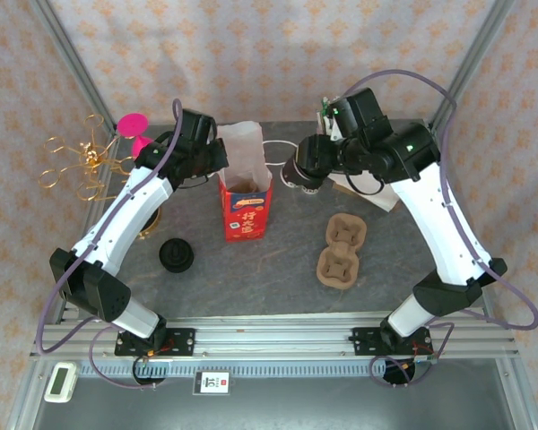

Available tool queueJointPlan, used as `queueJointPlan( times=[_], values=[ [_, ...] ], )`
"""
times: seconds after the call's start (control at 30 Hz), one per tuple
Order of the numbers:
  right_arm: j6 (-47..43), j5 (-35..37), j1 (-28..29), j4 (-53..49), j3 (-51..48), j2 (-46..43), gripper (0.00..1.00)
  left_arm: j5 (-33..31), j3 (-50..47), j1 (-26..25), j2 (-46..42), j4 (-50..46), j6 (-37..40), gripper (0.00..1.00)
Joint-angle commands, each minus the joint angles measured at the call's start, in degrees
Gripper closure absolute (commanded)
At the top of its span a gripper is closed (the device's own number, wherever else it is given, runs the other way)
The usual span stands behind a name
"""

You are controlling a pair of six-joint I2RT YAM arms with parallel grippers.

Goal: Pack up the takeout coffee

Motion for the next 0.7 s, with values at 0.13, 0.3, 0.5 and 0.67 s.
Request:
queueJointPlan(
  times=[0.13,0.3,0.5,0.67],
  values=[
    [1.5,-4.35,1.54,-0.59,8.2,3.99,0.36,2.16,1.81,0.5,0.37,-0.77,-0.63,1.0],
    [2.62,-5.2,3.19,0.26,11.38,7.01,0.36,4.03,0.54,0.5,-0.53,1.09,-2.89,1.0],
    [4.51,-5.06,4.46,1.21,12.41,9.62,0.38,4.99,-0.93,0.5,-1.57,2.87,-5.11,1.0],
    [5.34,-2.9,5.92,0.3,12.89,11.55,0.38,6.08,-1.8,0.5,-2.58,3.81,-6.45,1.0]
  ],
)
